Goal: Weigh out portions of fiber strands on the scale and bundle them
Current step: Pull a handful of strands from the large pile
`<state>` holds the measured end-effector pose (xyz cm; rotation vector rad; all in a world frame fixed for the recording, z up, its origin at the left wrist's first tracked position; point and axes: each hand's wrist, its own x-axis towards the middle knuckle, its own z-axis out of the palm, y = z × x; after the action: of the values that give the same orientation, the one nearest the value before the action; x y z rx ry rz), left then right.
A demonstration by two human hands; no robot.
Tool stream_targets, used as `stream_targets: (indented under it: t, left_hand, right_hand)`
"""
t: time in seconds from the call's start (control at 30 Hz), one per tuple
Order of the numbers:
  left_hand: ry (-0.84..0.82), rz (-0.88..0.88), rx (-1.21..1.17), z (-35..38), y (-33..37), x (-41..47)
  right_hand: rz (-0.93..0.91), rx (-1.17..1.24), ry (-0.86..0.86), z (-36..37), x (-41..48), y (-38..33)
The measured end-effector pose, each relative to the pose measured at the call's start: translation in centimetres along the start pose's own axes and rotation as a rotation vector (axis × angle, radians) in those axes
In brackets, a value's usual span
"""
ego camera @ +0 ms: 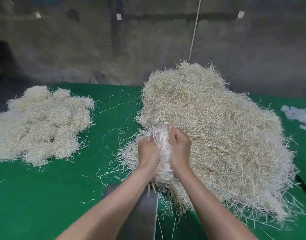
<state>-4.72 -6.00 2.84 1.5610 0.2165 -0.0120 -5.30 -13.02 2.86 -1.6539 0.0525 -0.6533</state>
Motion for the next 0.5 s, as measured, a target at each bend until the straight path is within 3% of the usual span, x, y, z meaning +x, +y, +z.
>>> stream_targets:
  t: [0.1, 0.27, 0.33, 0.4, 0.5]
  left_hand:
    - [-0.018, 0.202, 0.246, -1.1, 0.8, 1.2]
    - [-0.155, 0.394, 0.545, 0.1, 2.5, 0.7]
    - [-0.117, 0.341, 0.415, 0.3, 3.2, 1.1]
    - [-0.100, 0.176, 0.163, 0.0, 3.8, 1.9]
    - [-0.330, -0.051, -0.242, -0.7, 3.5, 1.7]
  right_hand:
    - [0.025, -0.029, -0.061, -0.6, 0.6, -0.3]
    - [0.146, 0.080, -0.675, -3.1, 2.9, -1.2]
    - [0.194, 0.093, -0.613, -3.1, 1.7, -0.5]
    - [0.205, 0.070, -0.499, -3.1, 0.4, 0.7]
    - [0.378, 0.167, -0.310, -3.4, 0.5, 1.7]
